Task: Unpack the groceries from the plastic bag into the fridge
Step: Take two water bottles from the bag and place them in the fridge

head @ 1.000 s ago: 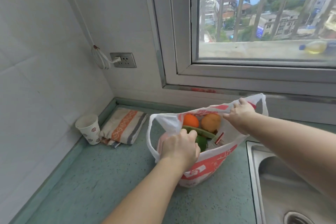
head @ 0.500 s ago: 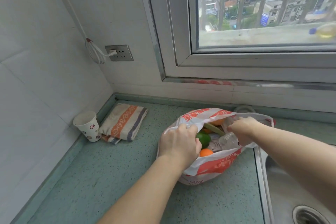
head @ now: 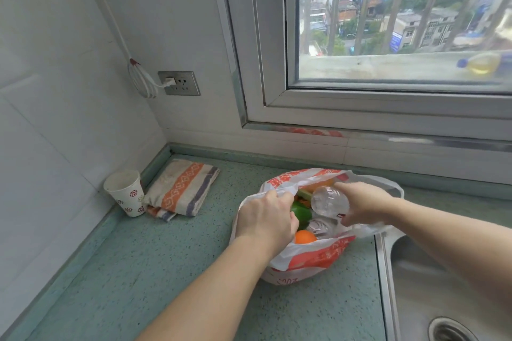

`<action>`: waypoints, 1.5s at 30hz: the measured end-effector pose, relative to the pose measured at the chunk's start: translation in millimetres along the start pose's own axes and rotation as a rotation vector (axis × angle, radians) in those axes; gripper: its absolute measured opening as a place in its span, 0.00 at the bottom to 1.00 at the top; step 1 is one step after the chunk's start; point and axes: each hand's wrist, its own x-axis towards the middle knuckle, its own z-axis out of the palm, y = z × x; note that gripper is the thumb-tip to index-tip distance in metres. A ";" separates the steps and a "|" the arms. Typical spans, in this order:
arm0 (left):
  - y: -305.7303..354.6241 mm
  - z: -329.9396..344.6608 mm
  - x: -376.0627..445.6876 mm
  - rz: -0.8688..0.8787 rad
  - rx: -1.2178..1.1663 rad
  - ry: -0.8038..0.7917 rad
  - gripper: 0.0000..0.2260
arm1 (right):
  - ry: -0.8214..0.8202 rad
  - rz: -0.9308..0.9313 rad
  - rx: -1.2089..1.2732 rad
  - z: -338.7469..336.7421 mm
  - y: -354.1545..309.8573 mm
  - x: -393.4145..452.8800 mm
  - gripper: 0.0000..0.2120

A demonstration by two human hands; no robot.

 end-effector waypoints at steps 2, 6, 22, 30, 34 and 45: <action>2.7 -1.0 0.5 0.005 0.013 -0.004 0.10 | 0.043 0.010 0.165 -10.3 -4.0 -7.2 0.44; 2.8 -1.4 0.4 0.004 0.006 -0.019 0.11 | 0.194 0.046 0.519 -17.3 -7.6 -14.1 0.29; -0.9 0.0 -6.5 0.004 -0.034 -0.002 0.09 | 0.196 0.199 1.020 66.0 -33.3 -20.8 0.27; 2.0 -1.3 -4.2 -0.002 -0.028 -0.014 0.09 | 0.330 0.116 1.120 45.8 -46.7 -29.4 0.22; 0.6 -7.8 -6.8 0.014 -0.042 -0.106 0.12 | 0.344 0.066 1.376 11.0 -54.8 -39.5 0.31; -35.5 -52.1 -14.2 0.036 -0.540 -0.135 0.12 | 0.573 0.121 1.826 -48.7 -94.0 -84.0 0.28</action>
